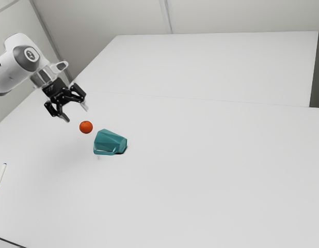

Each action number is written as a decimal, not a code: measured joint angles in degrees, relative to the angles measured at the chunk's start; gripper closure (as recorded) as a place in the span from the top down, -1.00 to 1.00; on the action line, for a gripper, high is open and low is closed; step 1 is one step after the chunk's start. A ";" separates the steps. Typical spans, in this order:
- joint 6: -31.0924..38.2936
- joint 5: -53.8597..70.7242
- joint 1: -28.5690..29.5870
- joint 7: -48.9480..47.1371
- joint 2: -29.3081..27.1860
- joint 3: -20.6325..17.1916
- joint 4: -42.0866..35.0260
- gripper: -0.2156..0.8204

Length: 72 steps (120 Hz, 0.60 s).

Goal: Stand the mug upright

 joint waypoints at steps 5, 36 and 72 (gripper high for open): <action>-0.11 -2.04 0.63 0.81 1.82 0.01 0.36 0.58; -0.81 -10.51 3.42 6.46 12.38 0.08 5.31 0.58; -0.82 -17.87 3.63 11.64 16.43 -0.34 5.84 0.58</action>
